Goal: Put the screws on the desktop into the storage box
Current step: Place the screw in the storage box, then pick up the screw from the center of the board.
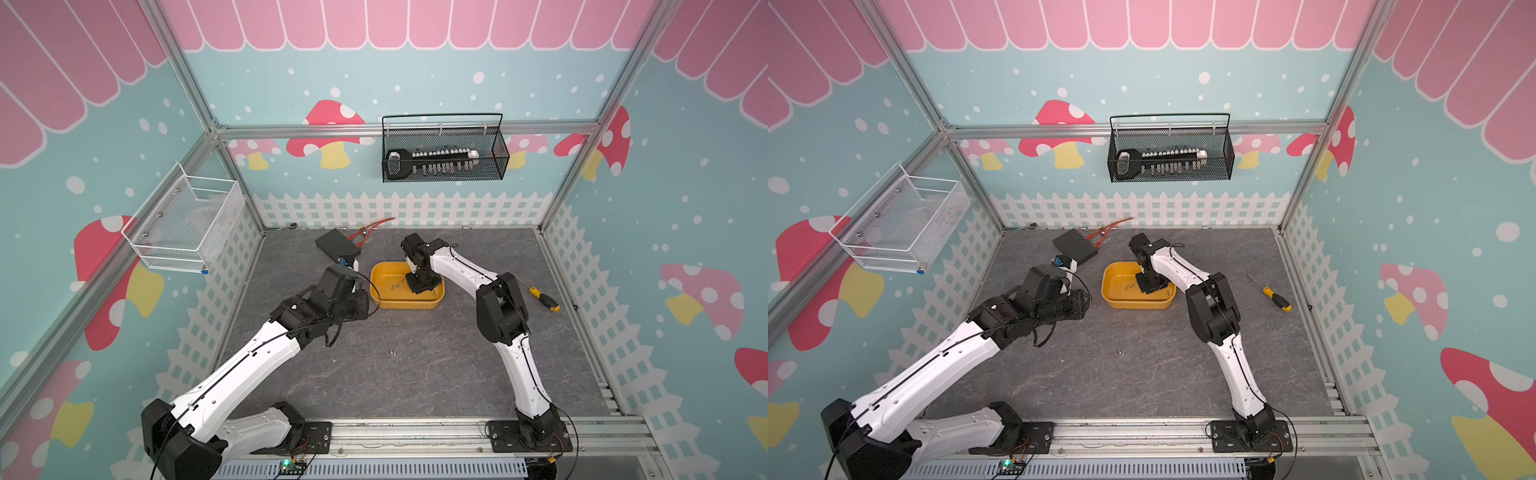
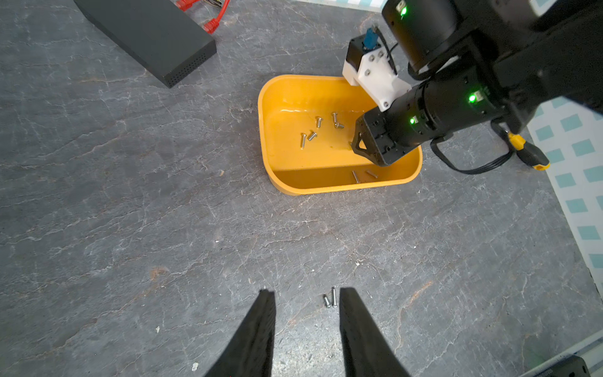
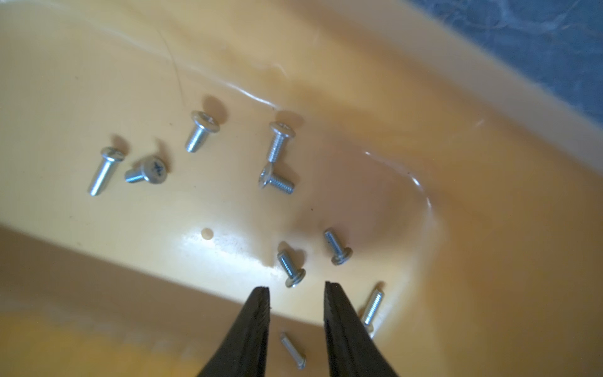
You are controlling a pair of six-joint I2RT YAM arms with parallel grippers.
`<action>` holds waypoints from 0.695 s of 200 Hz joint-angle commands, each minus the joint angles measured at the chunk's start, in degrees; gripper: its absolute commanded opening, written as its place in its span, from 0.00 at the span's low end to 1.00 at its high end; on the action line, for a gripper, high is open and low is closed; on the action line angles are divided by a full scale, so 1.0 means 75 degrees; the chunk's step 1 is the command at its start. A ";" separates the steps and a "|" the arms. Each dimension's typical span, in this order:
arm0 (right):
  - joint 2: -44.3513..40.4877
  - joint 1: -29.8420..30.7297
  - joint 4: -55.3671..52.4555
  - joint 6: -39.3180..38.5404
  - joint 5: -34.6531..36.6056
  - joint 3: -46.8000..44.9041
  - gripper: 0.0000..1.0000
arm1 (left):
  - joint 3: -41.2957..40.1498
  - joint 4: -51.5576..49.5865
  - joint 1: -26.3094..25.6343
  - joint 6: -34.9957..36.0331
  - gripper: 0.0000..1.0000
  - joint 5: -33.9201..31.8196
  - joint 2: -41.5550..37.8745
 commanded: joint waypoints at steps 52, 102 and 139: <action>-0.2368 -0.0032 -0.0370 0.0385 0.0559 0.0573 0.37 | -0.0663 0.0027 -0.1305 -0.0789 0.37 0.0500 0.0777; -0.4541 0.0010 -0.0470 0.0623 0.1061 -0.0524 0.37 | -0.1357 0.0759 -0.1529 -0.1706 0.40 0.0922 0.1544; -0.5760 0.0013 -0.0301 0.0763 0.1208 -0.1626 0.37 | -0.1673 0.1327 -0.1564 -0.2097 0.40 0.1145 0.2040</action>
